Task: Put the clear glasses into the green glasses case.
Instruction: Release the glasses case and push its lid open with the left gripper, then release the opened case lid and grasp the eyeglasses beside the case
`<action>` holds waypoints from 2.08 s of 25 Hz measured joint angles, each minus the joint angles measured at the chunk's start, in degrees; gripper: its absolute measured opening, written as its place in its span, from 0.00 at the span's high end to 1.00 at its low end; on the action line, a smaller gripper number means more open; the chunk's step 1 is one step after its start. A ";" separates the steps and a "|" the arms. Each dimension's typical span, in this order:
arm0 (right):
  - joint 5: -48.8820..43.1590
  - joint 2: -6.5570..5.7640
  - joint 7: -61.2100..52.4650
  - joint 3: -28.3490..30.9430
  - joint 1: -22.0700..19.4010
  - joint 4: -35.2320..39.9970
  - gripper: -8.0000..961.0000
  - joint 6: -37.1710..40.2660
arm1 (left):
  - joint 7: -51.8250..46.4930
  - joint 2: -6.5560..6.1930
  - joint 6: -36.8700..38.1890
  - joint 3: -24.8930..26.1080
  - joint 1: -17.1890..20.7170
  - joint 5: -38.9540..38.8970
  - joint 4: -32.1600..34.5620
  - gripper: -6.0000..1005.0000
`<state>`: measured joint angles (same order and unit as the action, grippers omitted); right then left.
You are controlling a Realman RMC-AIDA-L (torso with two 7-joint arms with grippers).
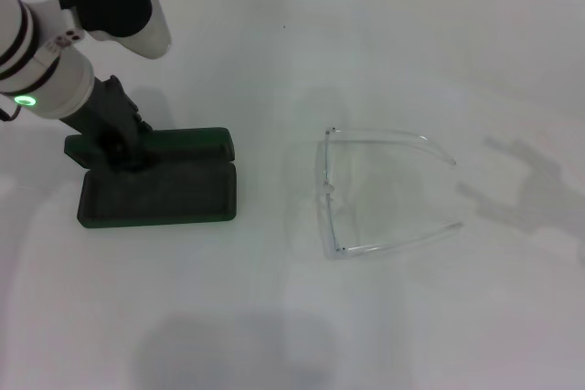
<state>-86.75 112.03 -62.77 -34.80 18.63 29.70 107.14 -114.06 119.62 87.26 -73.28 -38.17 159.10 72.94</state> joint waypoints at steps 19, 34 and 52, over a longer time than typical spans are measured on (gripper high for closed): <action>-4.15 -1.90 -9.64 -5.92 4.18 10.43 0.09 -1.84 | -0.76 -0.09 5.56 7.97 0.41 -4.42 14.34 0.80; -25.75 -0.93 -33.64 -14.25 17.20 31.85 0.13 -4.92 | 0.87 -0.40 6.78 31.05 6.88 -23.63 24.07 0.81; -27.69 -0.41 -34.57 -17.23 17.42 34.92 0.14 -5.13 | 3.78 -0.37 6.69 34.53 10.38 -31.21 24.21 0.83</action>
<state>-114.44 111.62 -97.34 -52.03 36.05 64.62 102.01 -110.28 119.25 93.95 -38.75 -27.80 127.88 97.15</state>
